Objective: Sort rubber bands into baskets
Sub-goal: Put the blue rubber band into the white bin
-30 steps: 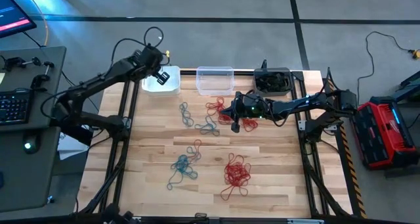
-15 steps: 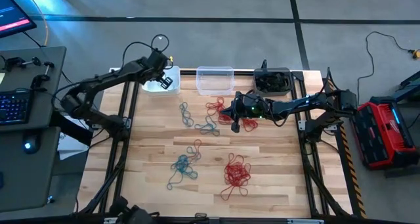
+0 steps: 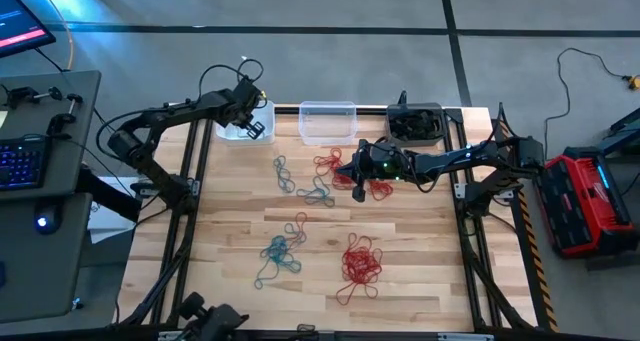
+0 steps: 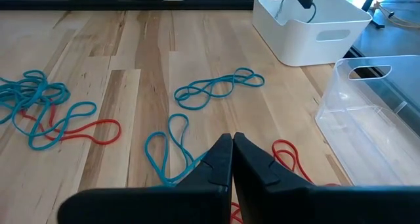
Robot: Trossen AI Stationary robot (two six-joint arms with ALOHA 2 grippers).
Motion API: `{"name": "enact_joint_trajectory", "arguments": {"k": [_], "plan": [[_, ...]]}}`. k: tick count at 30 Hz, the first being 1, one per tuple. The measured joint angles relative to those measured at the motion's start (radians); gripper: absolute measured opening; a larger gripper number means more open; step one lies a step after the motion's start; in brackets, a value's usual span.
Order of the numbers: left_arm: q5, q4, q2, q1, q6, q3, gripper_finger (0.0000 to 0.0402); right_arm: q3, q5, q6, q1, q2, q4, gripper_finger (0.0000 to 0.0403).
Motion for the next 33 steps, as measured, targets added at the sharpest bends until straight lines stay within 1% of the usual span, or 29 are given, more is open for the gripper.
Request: {"name": "enact_joint_trajectory", "arguments": {"k": [9, 16, 20, 23, 30, 33], "plan": [[0.001, 0.013, -0.034, -0.017, 0.014, 0.000, 0.0061, 0.000, 0.000, 0.000, 0.000, 0.000, 0.000, 0.0000], [0.001, 0.024, -0.097, -0.024, 0.021, 0.000, 0.0110, 0.000, 0.000, 0.000, 0.000, 0.000, -0.002, 0.0000], [0.011, 0.040, -0.152, -0.045, 0.032, 0.000, 0.0129, 0.000, 0.000, 0.000, 0.000, 0.000, -0.002, 0.0000], [0.067, 0.052, -0.198, -0.078, 0.053, 0.000, 0.0134, 0.000, 0.000, 0.000, 0.000, 0.000, -0.003, 0.0000], [0.314, 0.064, -0.261, -0.215, 0.128, 0.000, 0.0132, 0.000, 0.000, -0.007, 0.000, 0.000, -0.003, 0.0000], [0.376, 0.071, -0.273, -0.281, 0.165, 0.000, 0.0131, 0.000, 0.000, -0.007, 0.000, 0.000, -0.007, 0.0000]]}}
